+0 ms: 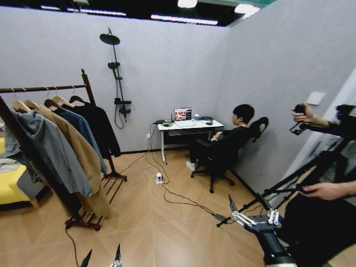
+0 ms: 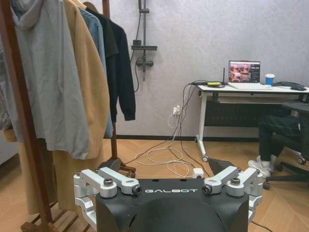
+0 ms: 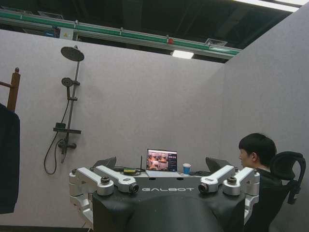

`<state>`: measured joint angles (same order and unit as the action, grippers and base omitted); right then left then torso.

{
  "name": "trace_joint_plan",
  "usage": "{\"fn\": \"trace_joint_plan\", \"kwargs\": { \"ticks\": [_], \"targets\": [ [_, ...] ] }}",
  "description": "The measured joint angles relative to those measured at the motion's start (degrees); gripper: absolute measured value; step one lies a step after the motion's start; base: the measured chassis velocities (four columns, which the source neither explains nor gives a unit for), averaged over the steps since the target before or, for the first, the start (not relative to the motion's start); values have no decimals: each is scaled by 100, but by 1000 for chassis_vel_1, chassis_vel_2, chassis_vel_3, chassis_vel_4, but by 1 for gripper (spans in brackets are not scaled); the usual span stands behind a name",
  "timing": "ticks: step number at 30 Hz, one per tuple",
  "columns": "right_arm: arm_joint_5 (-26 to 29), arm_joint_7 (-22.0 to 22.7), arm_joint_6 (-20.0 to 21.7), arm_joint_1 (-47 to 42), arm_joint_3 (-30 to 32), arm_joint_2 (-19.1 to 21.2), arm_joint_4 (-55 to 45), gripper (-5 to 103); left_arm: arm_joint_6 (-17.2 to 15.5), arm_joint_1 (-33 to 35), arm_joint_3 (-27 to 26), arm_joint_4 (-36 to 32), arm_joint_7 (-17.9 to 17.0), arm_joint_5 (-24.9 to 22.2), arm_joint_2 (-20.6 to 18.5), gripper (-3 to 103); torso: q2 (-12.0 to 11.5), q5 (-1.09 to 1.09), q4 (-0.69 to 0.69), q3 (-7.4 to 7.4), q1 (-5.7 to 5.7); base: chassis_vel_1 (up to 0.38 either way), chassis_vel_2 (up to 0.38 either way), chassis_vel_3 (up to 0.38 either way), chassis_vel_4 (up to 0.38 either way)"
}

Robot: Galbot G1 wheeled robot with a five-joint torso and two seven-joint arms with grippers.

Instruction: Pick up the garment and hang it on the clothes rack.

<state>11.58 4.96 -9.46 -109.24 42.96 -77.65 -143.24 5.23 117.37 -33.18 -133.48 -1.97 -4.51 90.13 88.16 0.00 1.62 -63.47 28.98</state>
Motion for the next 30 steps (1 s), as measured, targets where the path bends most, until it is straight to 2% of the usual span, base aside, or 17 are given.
{"fn": "trace_joint_plan", "kwargs": {
  "ticks": [17, 24, 30],
  "targets": [
    [0, 0, 0, -2, 0, 0, 0, 100, 0, 0, -1, 0, -1, 0, 0, 100, -8, -1, 1, 7, -11, 62, 43, 43, 43],
    [0, 0, 0, -2, 0, 0, 0, 100, 0, 0, 0, 0, -1, 0, 0, 100, -9, 0, -1, 6, -8, 24, -89, -18, 102],
    [0, 0, 0, -2, 0, 0, -1, 100, 0, -1, 0, 0, -1, 0, 0, 100, -6, 0, 2, 6, -9, 141, -232, -138, 187]
  ]
}}
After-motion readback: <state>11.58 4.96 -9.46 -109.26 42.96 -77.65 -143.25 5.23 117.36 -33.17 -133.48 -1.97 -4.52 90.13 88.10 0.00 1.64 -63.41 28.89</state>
